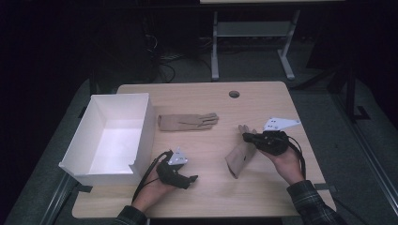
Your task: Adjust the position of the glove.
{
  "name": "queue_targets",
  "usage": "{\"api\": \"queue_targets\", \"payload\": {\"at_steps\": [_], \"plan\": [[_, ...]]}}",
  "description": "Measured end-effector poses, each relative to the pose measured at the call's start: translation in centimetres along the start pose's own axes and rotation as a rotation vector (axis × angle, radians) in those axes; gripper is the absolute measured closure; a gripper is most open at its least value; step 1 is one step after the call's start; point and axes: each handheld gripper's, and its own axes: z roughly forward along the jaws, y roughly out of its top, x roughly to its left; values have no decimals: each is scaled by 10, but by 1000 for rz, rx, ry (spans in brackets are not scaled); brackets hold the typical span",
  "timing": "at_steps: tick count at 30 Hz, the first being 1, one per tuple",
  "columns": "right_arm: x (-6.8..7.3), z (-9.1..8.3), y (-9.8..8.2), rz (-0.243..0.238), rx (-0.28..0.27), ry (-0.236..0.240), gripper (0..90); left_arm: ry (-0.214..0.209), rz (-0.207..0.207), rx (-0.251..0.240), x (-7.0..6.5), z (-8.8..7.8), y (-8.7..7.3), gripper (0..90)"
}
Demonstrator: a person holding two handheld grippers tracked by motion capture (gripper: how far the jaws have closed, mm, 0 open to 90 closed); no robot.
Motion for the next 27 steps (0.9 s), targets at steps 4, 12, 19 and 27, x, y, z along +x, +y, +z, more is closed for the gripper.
{"api": "queue_targets", "payload": {"at_steps": [4, 12, 19, 27], "plan": [[4, 4, 2, -21, 4, 1, 890, -45, -10, -67, -4, -7, 8, 369], [13, 18, 3, -54, 49, -4, 890, -165, -20, -154, -15, -13, 23, 358], [18, 28, 4, -67, 68, -17, 890, -252, -17, -217, -31, -12, 43, 296], [22, 34, 7, -64, 65, -28, 890, -244, -26, -215, -43, 4, 59, 248]]}}
